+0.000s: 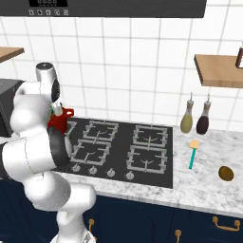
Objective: Put the avocado and broccoli in the pot. Retrieve the spatula and lightly stir the vegetables in the pot.
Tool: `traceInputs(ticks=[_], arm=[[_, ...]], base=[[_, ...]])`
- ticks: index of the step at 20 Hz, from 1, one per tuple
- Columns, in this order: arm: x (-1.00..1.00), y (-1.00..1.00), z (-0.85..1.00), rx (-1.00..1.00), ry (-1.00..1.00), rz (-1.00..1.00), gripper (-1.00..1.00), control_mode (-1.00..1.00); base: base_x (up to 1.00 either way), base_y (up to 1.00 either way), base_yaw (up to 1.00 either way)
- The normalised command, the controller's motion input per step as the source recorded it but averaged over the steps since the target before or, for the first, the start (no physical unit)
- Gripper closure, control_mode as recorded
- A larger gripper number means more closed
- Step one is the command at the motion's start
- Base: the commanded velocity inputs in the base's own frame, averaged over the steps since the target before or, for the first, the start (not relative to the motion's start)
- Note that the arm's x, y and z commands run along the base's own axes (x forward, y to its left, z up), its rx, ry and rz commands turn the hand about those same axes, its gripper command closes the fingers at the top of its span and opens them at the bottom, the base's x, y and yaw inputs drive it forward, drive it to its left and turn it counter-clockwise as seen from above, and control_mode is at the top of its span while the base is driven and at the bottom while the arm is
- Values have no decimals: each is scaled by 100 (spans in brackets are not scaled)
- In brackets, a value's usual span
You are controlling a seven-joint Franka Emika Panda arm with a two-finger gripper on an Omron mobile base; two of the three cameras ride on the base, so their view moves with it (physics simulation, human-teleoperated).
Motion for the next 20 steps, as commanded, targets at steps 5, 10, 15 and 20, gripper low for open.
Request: traceInputs(ticks=[5,10,15,20], arm=[[57,100,-15,-5,17,0,100,-100],[11,41,-75,-5,19,-3,100,-100],[12,9,-64,-8,8,-8,100,-100],[29,8,-3,-4,-4,-10,100,-100]], base=[[0,0,0],[0,0,0],[0,0,0],[0,0,0]])
